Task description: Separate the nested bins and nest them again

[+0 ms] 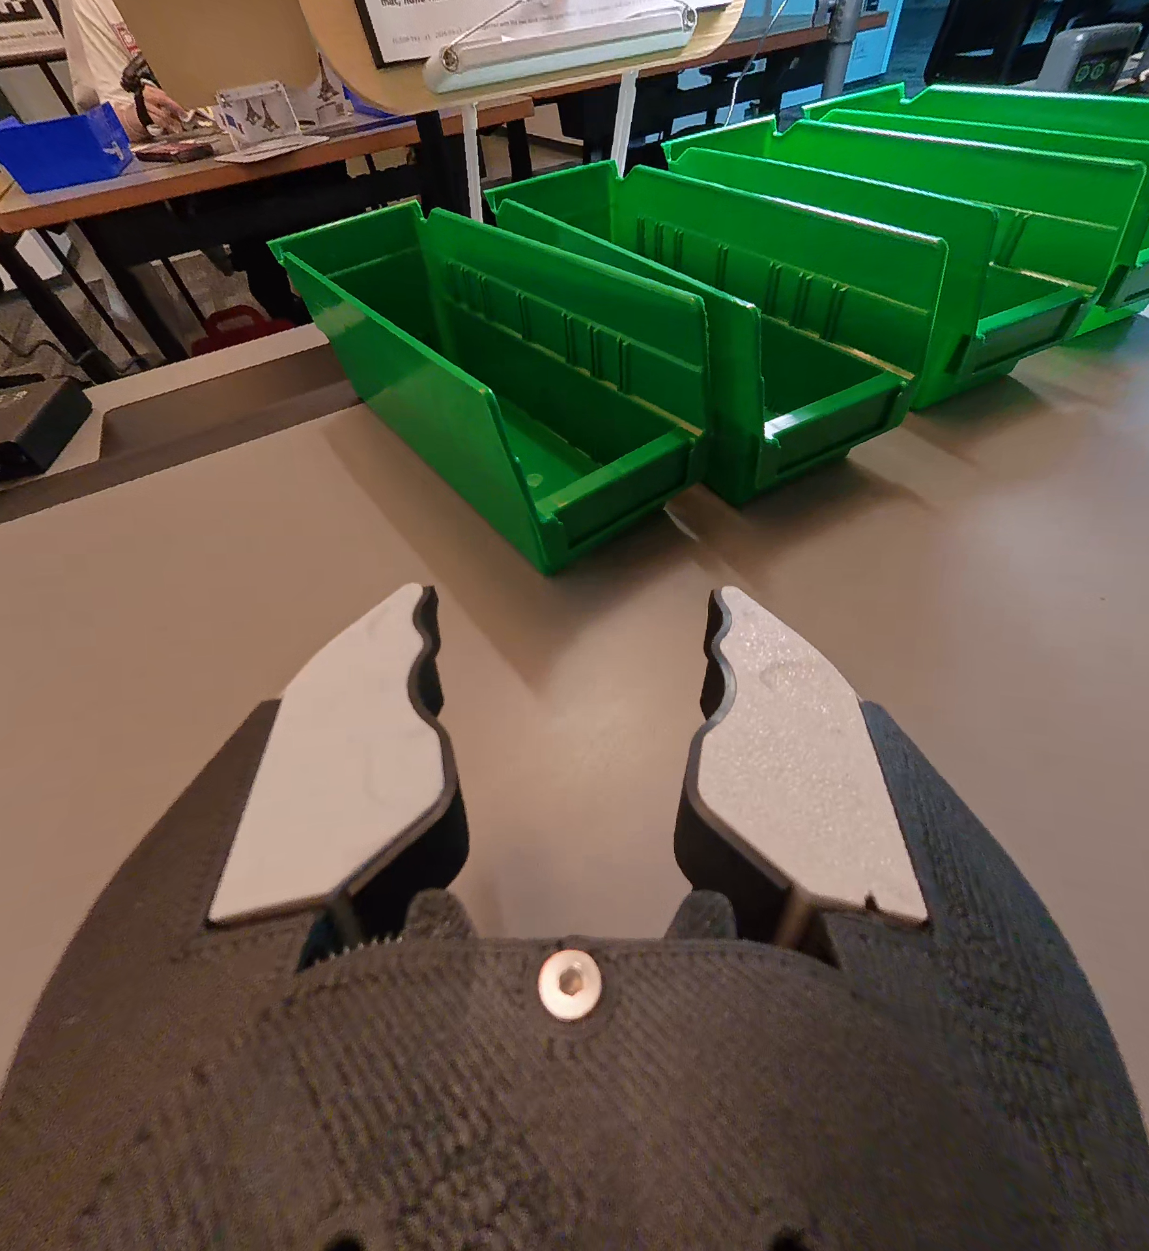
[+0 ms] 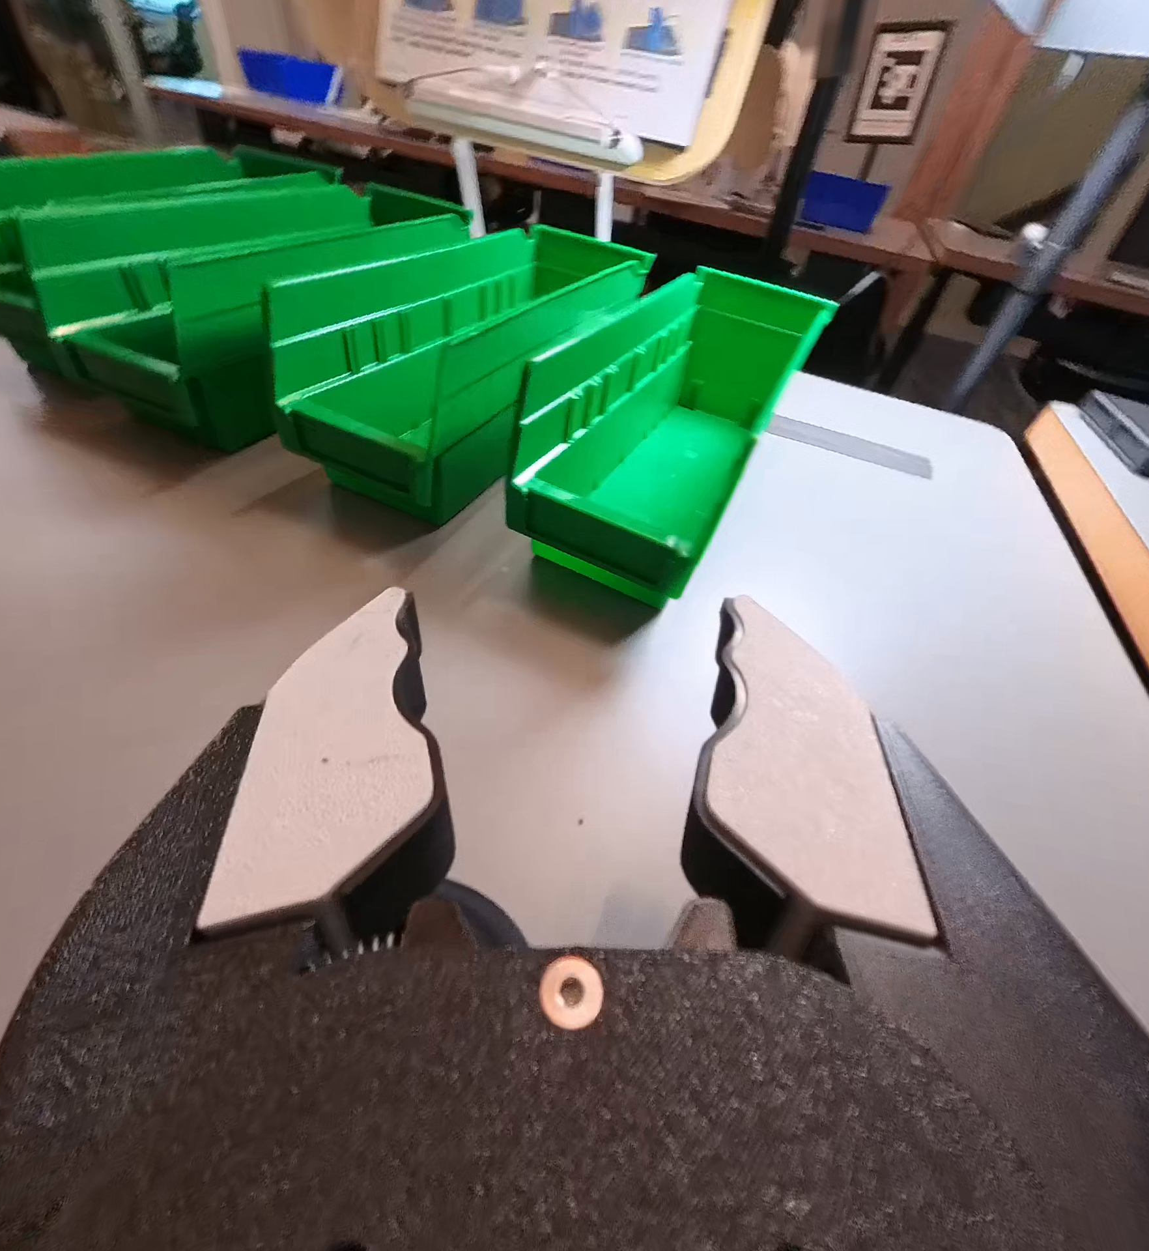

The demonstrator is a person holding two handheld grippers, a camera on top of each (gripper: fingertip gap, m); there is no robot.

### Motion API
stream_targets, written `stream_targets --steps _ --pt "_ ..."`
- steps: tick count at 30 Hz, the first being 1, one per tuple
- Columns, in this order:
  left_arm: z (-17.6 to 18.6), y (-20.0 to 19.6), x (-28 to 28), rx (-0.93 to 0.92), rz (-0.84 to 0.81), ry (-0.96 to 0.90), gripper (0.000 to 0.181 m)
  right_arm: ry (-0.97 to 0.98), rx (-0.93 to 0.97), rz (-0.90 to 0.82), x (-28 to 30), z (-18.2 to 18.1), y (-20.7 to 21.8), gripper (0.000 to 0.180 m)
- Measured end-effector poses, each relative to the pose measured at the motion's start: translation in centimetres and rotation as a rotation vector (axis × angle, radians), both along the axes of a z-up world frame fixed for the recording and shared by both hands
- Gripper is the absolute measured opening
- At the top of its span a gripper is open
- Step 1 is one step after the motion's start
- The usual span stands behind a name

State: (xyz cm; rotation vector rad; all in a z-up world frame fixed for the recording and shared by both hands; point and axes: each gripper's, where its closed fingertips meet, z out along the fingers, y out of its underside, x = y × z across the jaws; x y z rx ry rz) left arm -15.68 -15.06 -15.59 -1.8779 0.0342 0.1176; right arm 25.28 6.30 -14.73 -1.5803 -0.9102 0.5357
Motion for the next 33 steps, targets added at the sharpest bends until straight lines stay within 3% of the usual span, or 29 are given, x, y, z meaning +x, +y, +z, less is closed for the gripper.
stream_targets --steps 3,8,11,14,16,21,25,29,33 --pt "-0.1 0.0 0.1 -0.008 -0.001 0.009 0.075 -0.172 0.097 0.132 -2.8 -0.2 -0.1 0.076" --pt "0.0 0.0 -0.1 -0.001 0.009 0.009 0.073 -0.643 0.297 0.374 -7.0 -2.7 1.4 0.068" --pt "-0.2 0.1 -0.1 -0.014 0.009 0.006 0.072 -0.944 0.448 0.393 -7.8 -3.9 4.4 0.07" --pt "-0.1 0.0 -0.1 -0.007 0.007 0.007 0.071 -1.122 0.452 0.412 -7.9 -5.4 7.1 0.069" --pt "0.0 -0.1 -0.1 -0.002 0.005 0.002 0.07 -1.17 0.416 0.435 -7.9 -6.6 8.0 0.064" --pt "0.0 -0.1 0.0 -0.001 -0.002 0.001 0.069 -1.171 0.373 0.45 -8.2 -7.9 9.1 0.029" --pt "0.0 -0.1 0.0 0.0 -0.003 0.001 0.068 -1.137 0.364 0.477 -8.0 -7.4 8.6 0.028" --pt "-0.1 0.0 0.0 -0.004 -0.003 0.007 0.068 -1.118 0.393 0.469 -7.6 -4.5 7.1 0.028" --pt "0.0 -0.1 0.1 0.001 -0.006 0.01 0.068 -1.077 0.438 0.477 -8.6 0.8 5.2 0.028"
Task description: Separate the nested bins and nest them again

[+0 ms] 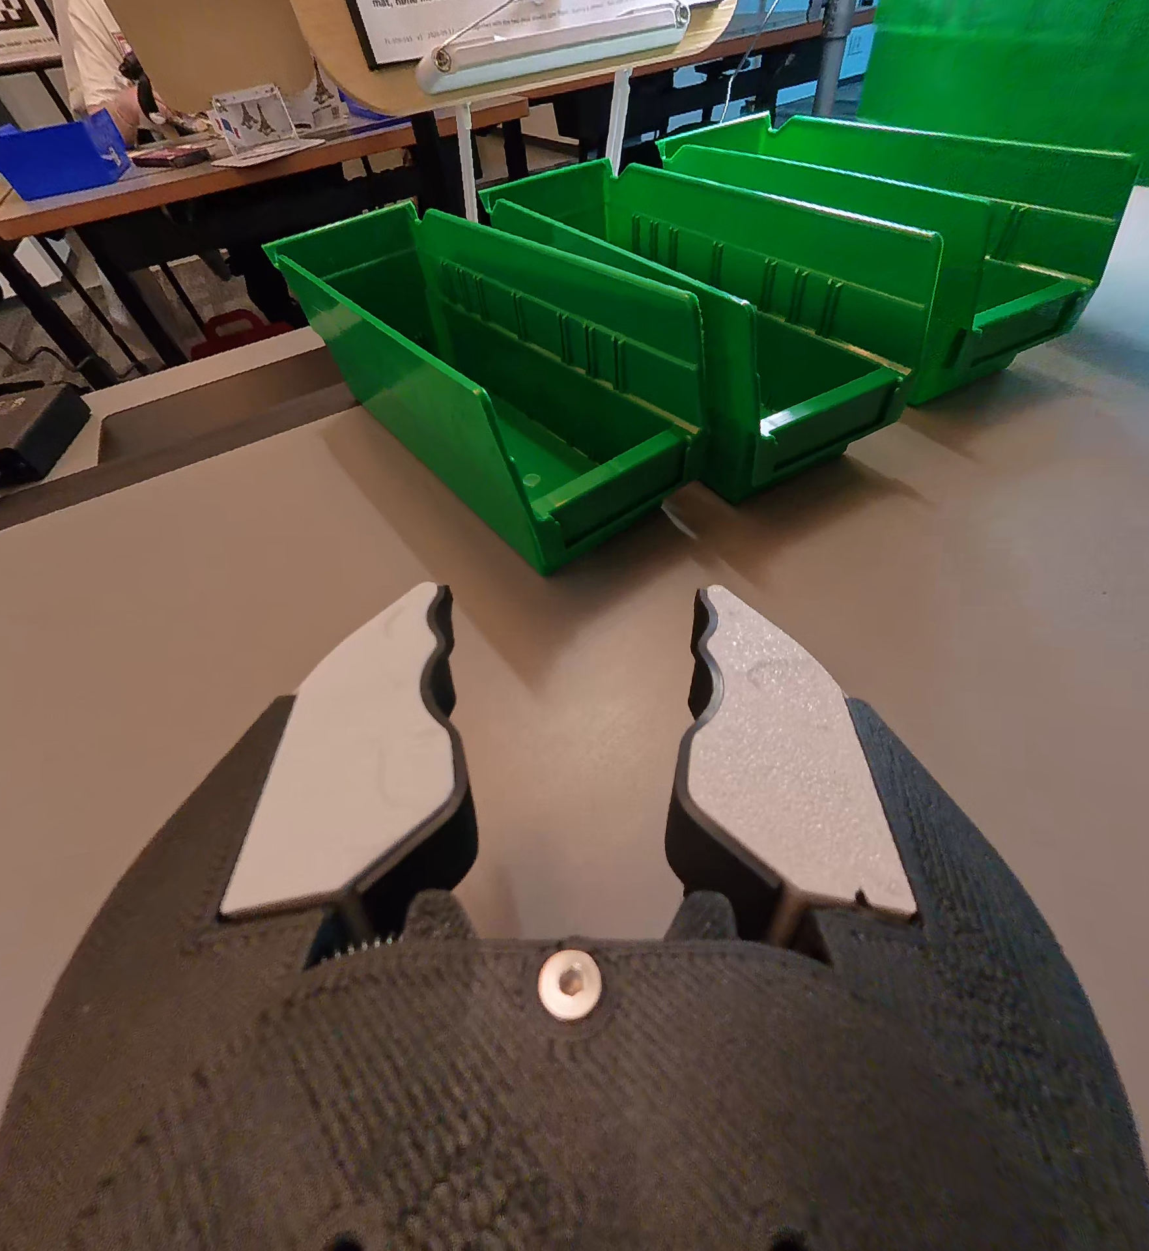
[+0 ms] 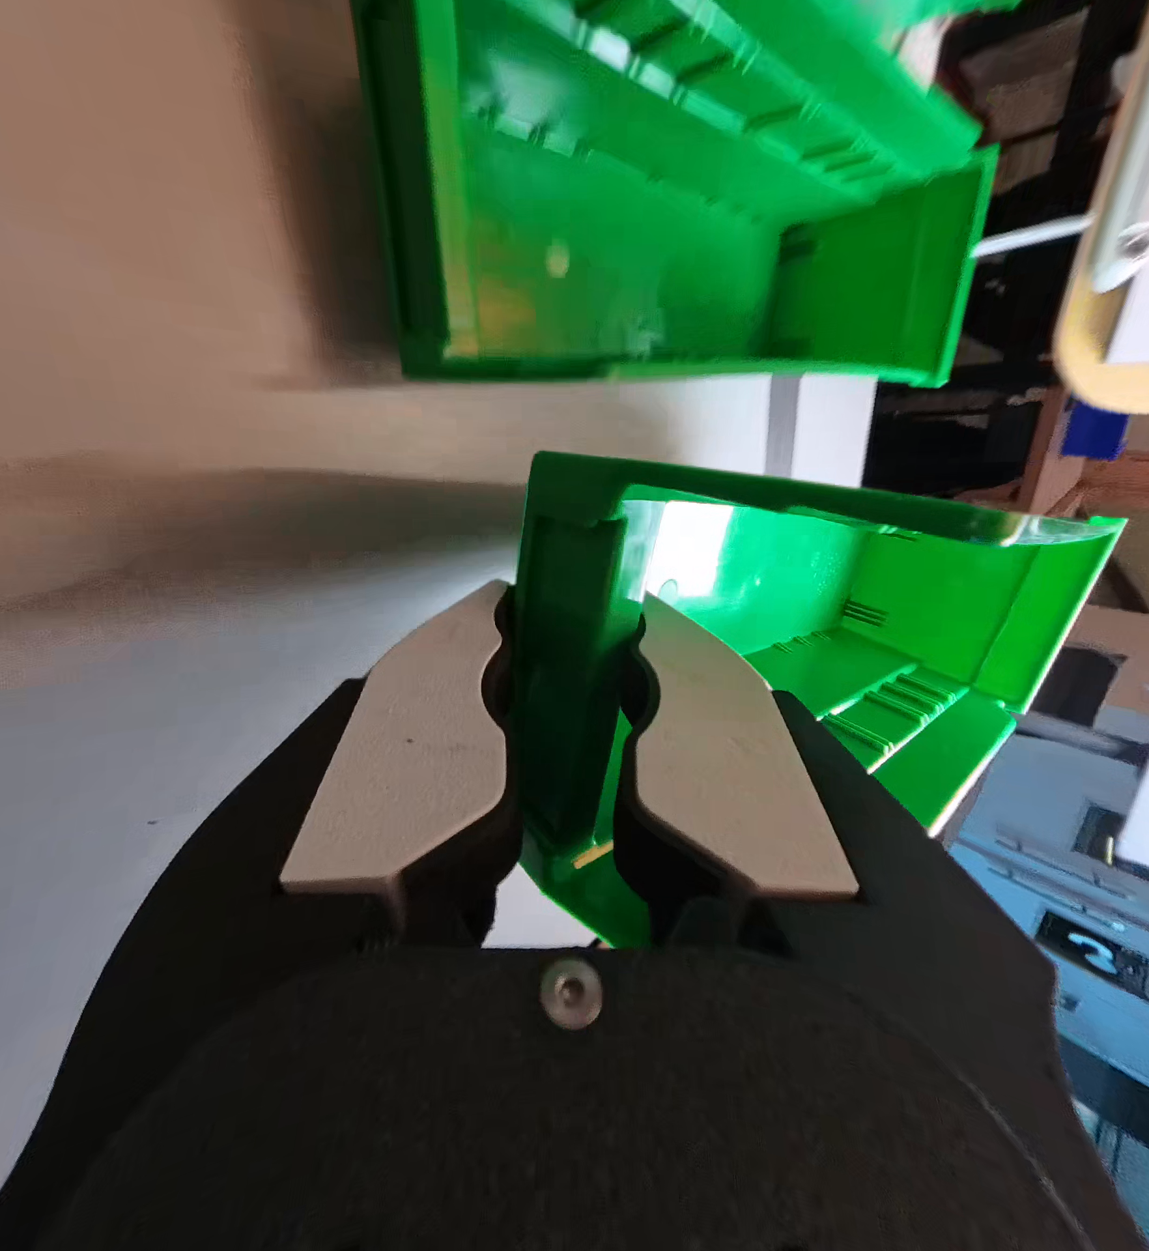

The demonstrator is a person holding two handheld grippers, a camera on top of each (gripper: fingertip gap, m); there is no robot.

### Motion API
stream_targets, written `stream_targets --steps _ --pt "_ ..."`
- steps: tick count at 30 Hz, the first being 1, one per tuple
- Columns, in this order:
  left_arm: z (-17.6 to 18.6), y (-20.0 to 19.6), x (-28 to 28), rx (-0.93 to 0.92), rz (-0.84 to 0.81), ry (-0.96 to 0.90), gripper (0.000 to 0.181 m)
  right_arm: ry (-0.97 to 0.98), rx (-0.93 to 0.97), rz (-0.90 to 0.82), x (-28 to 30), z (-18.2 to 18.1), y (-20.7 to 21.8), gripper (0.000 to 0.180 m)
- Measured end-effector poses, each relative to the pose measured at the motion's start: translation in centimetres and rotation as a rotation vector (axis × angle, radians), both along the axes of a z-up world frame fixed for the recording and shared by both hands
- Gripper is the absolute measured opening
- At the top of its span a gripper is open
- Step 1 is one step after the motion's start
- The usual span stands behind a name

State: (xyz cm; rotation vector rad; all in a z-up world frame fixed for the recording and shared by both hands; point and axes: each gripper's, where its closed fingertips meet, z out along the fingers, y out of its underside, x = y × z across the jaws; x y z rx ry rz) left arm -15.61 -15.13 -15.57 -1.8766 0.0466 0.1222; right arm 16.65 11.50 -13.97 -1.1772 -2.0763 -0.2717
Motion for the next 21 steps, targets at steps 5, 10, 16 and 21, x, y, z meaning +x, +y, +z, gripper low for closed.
stream_targets --steps 5,10,16,21 --pt "0.2 -0.1 0.0 0.01 -0.001 0.002 0.068 0.016 0.0 0.063 -3.7 5.4 -2.8 0.028" --pt "0.3 -0.1 0.0 0.018 -0.006 -0.003 0.068 -0.006 -0.019 0.08 -7.6 5.6 -3.6 0.029" --pt "0.4 -0.2 0.0 0.025 -0.01 -0.012 0.067 -0.047 -0.032 0.09 -9.9 2.7 -3.4 0.029" --pt "0.4 -0.2 0.1 0.025 -0.011 -0.006 0.067 -0.07 -0.048 0.099 -10.3 0.4 -3.5 0.029"
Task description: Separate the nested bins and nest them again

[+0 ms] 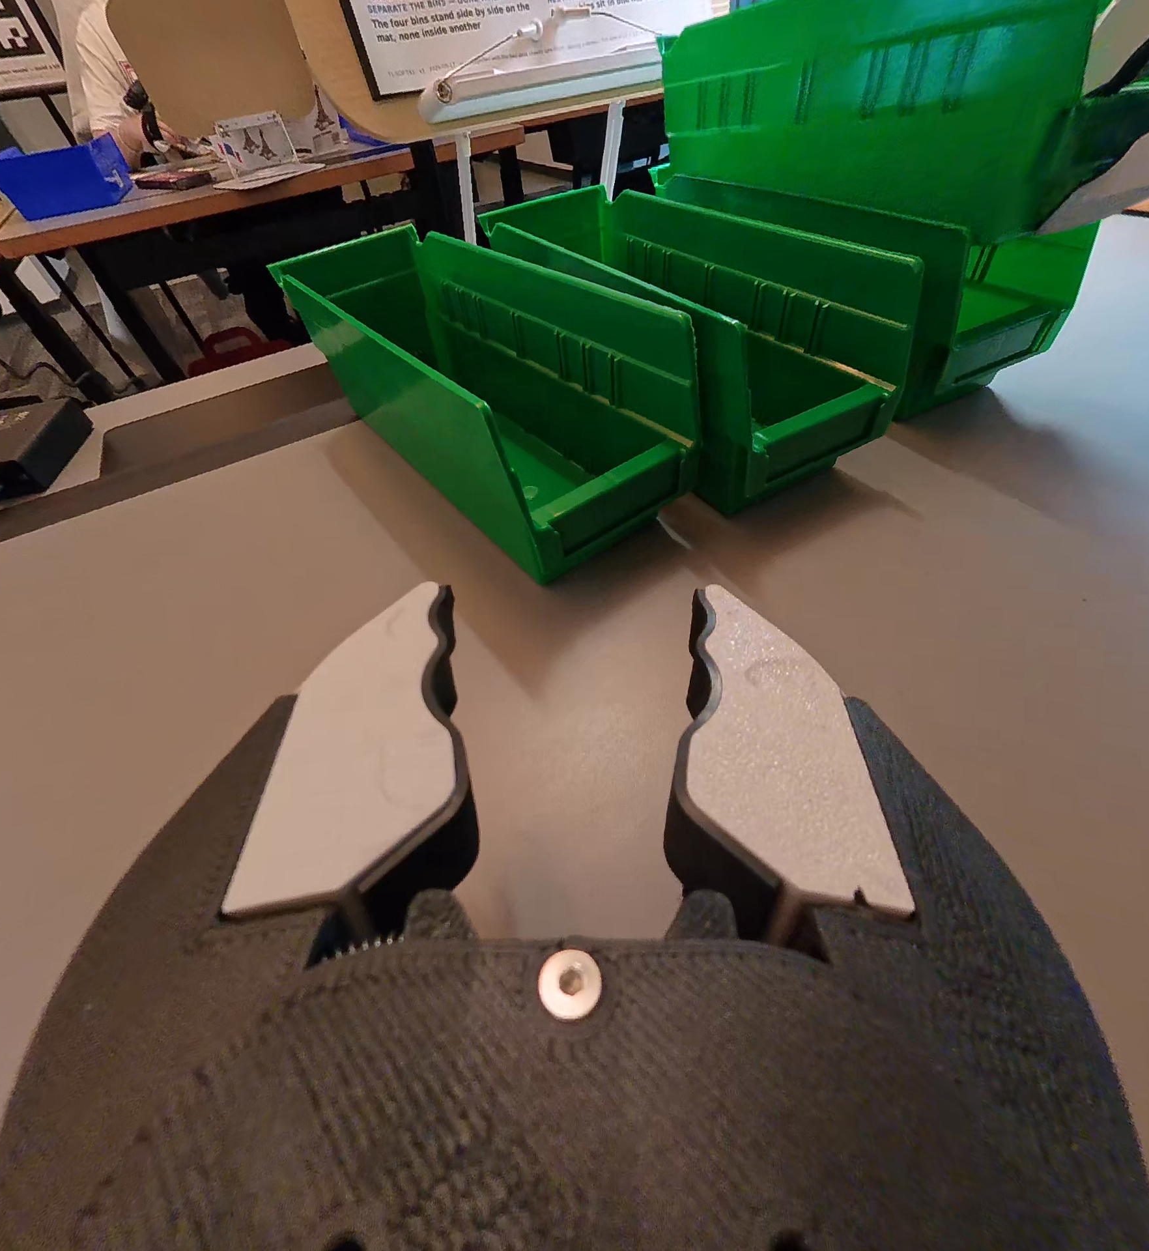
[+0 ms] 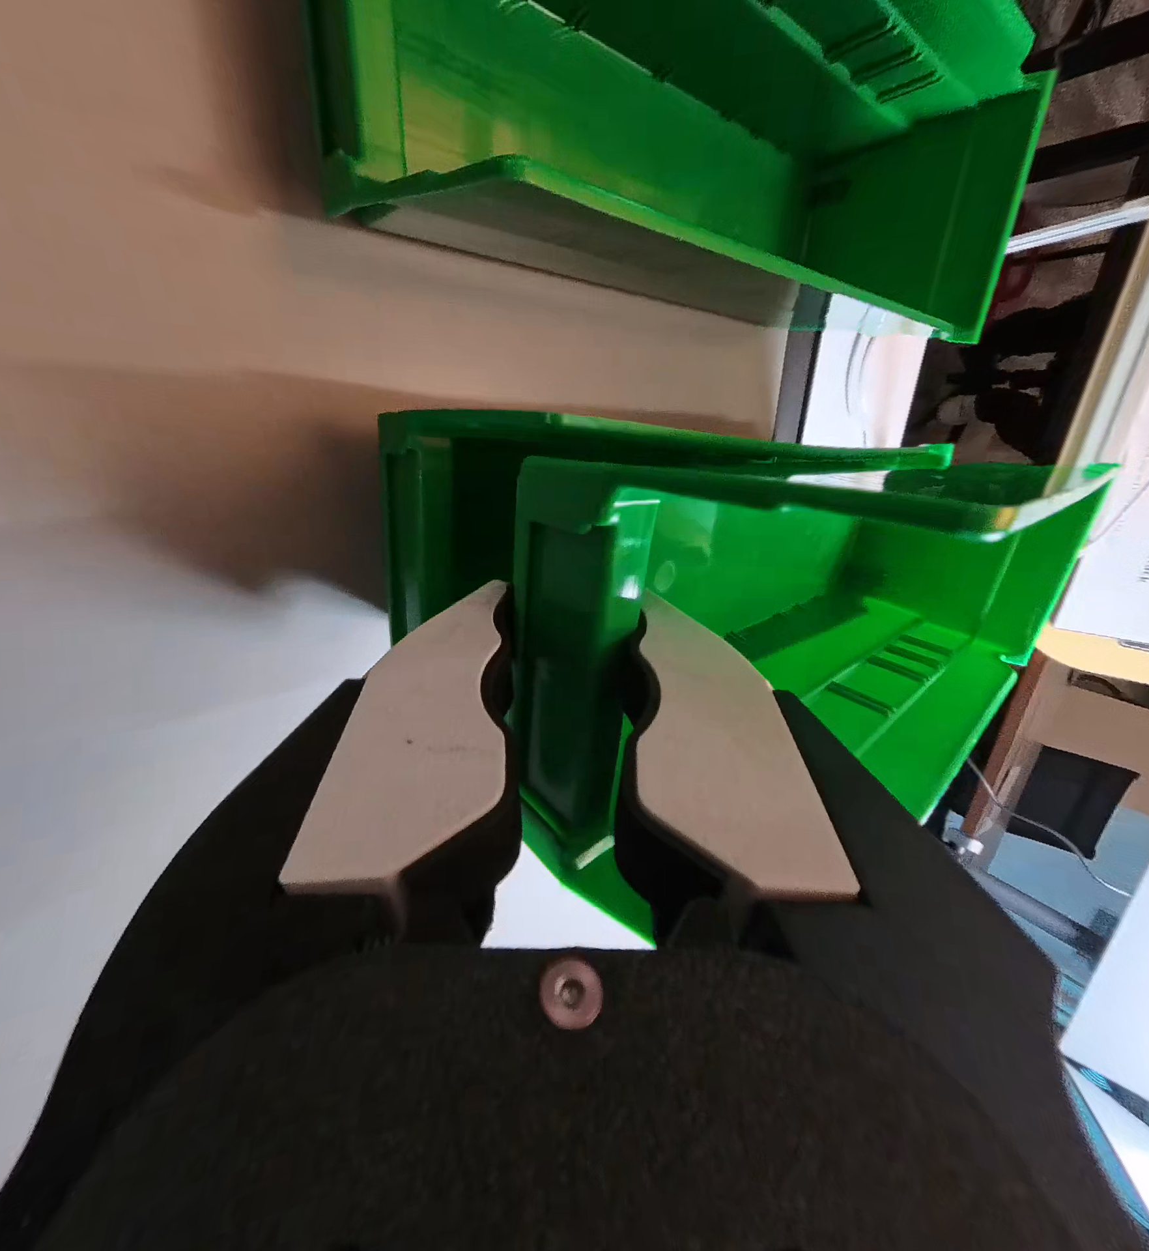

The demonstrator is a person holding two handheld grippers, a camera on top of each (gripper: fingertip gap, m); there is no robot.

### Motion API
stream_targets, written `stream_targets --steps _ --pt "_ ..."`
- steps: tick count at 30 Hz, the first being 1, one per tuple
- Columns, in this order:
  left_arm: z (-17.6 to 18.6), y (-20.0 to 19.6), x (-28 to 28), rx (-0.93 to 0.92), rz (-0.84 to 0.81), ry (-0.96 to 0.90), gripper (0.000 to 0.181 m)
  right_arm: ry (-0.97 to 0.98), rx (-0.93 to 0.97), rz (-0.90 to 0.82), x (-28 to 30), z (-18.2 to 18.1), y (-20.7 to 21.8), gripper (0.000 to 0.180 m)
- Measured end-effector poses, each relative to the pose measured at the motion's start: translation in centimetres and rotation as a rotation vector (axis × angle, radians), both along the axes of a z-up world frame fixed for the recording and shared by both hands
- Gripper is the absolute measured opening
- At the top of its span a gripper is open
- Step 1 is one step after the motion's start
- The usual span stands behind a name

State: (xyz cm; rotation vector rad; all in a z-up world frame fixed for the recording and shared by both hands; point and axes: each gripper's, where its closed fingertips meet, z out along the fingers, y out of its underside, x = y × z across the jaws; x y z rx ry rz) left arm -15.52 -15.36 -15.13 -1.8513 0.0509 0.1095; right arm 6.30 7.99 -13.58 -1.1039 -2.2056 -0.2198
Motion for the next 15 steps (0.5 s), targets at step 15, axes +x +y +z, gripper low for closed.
stream_targets --steps 15 --pt "-0.1 0.0 0.1 -0.005 -0.002 0.007 0.067 0.003 0.006 0.033 -0.4 -3.2 0.3 0.028"
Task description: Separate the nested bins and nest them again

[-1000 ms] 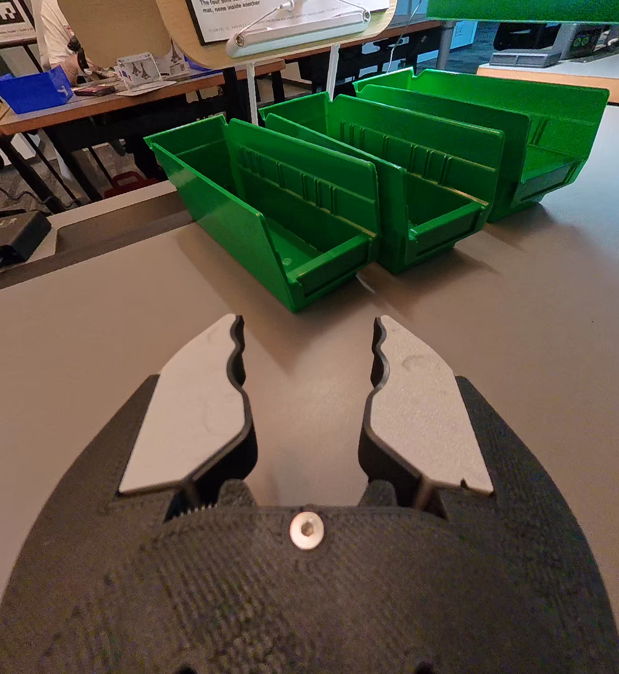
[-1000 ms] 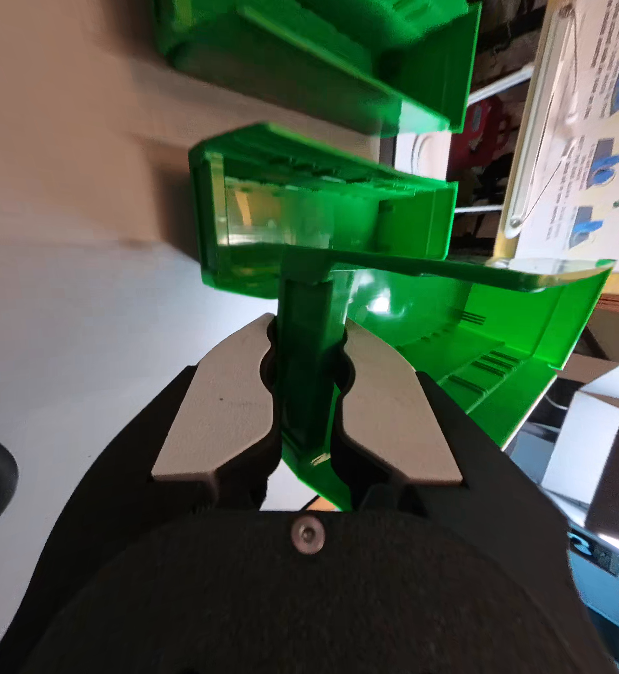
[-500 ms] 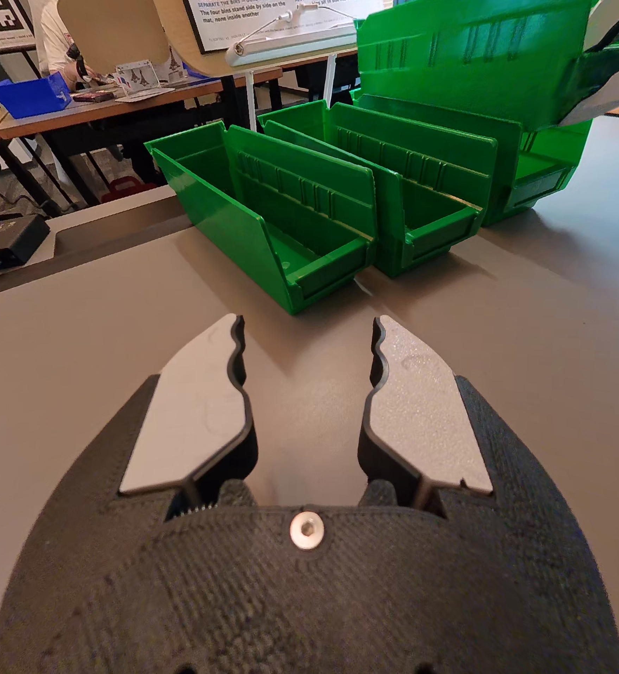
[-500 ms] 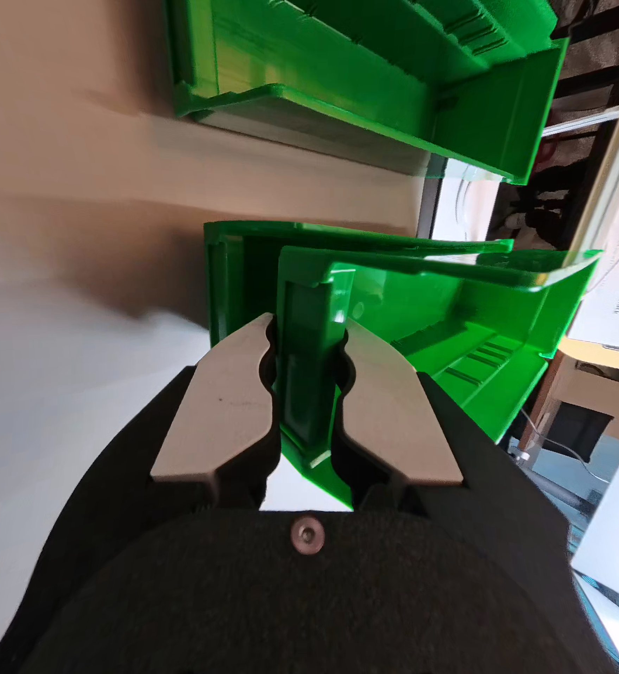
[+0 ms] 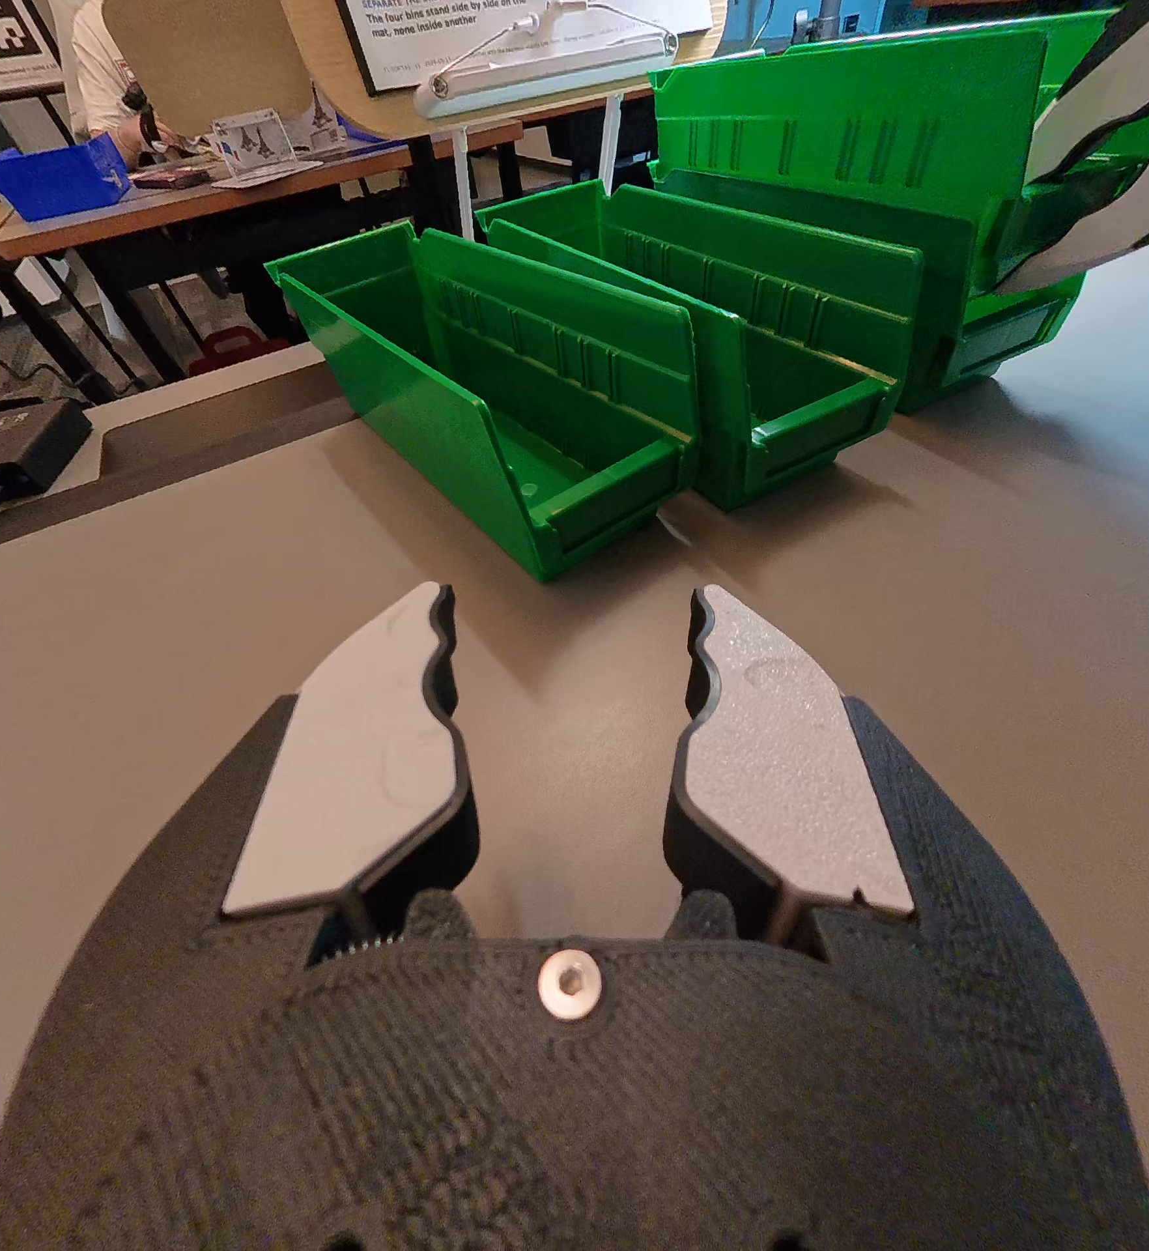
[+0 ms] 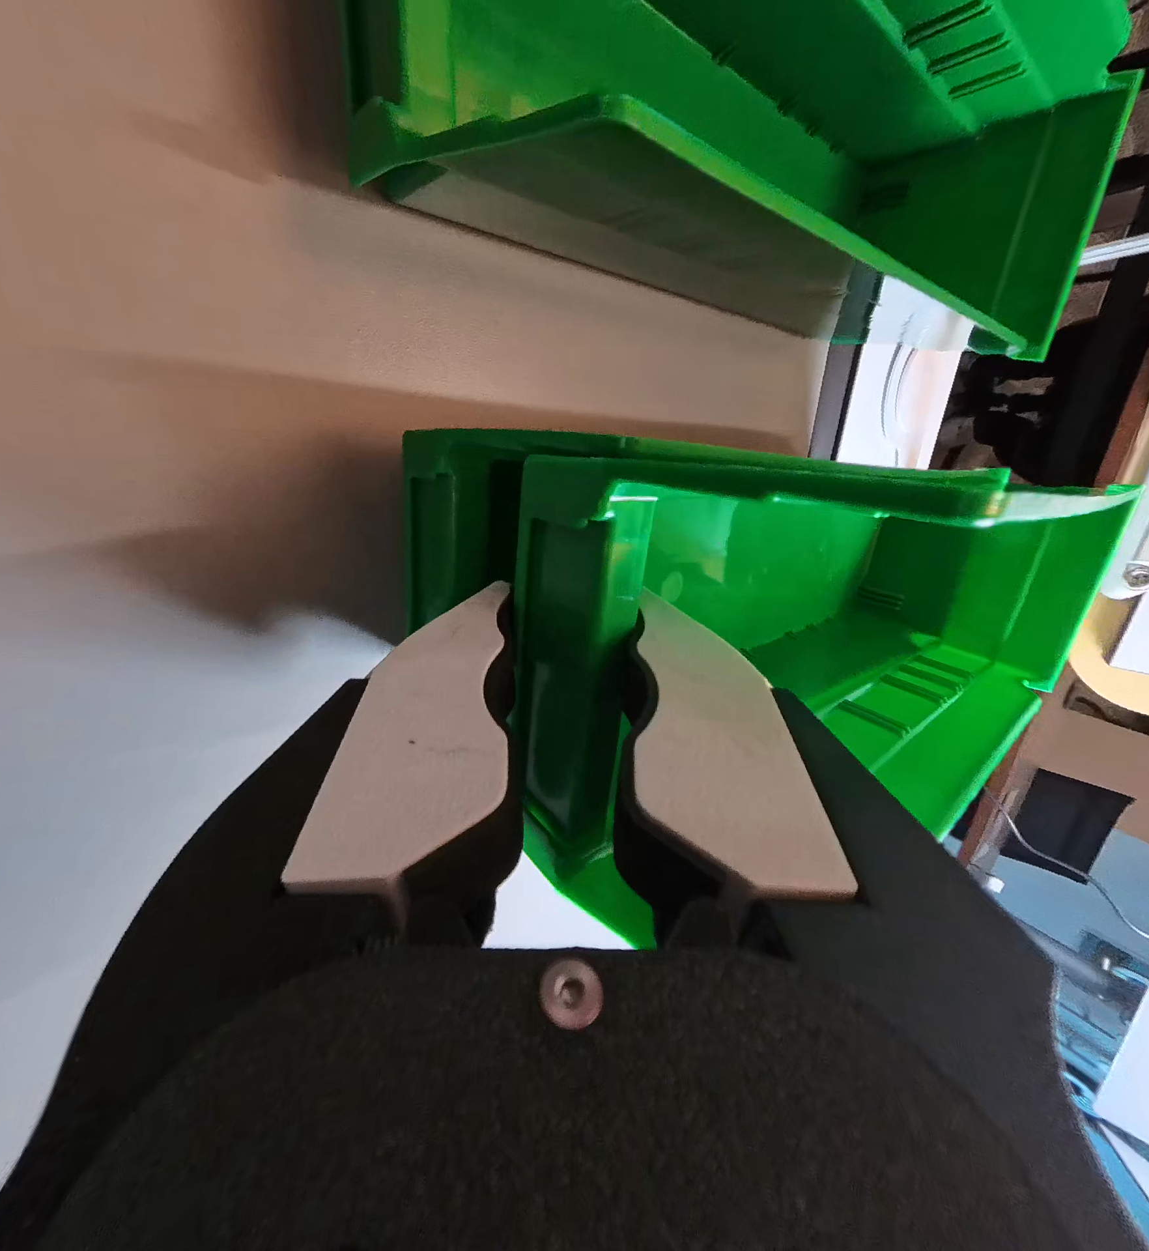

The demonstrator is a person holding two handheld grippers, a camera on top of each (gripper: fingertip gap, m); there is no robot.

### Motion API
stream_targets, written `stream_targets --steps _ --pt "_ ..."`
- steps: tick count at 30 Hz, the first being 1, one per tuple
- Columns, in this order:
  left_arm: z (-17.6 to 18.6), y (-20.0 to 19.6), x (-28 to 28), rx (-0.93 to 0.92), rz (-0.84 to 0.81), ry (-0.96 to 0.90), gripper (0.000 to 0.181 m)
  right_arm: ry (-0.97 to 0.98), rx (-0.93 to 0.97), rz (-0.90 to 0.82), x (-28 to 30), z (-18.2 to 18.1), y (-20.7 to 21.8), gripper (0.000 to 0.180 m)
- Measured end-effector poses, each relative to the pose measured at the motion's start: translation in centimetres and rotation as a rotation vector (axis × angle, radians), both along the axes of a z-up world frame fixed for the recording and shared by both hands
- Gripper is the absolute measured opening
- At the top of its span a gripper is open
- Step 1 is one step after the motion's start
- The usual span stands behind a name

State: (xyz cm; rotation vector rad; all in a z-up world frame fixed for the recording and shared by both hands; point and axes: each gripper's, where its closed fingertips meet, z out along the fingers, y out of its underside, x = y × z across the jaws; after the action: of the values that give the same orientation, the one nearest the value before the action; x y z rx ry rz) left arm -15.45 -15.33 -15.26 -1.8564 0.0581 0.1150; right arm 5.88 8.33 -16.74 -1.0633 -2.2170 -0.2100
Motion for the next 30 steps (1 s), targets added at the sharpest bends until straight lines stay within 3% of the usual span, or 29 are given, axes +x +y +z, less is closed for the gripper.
stream_targets --steps 14,18,25,30 --pt "-0.1 0.0 0.0 -0.005 -0.002 0.003 0.066 0.053 0.014 0.076 0.4 -0.3 -0.2 0.028" --pt "-0.1 0.0 0.0 -0.005 -0.003 0.002 0.066 0.146 -0.06 0.056 0.3 1.0 -1.5 0.04" --pt "-0.2 0.1 0.1 -0.012 -0.002 0.013 0.066 0.366 -0.24 0.044 0.3 4.3 -5.2 0.047" --pt "-0.3 0.1 0.1 -0.015 0.0 0.018 0.066 0.367 -0.263 0.107 -2.7 3.8 -10.3 0.047"
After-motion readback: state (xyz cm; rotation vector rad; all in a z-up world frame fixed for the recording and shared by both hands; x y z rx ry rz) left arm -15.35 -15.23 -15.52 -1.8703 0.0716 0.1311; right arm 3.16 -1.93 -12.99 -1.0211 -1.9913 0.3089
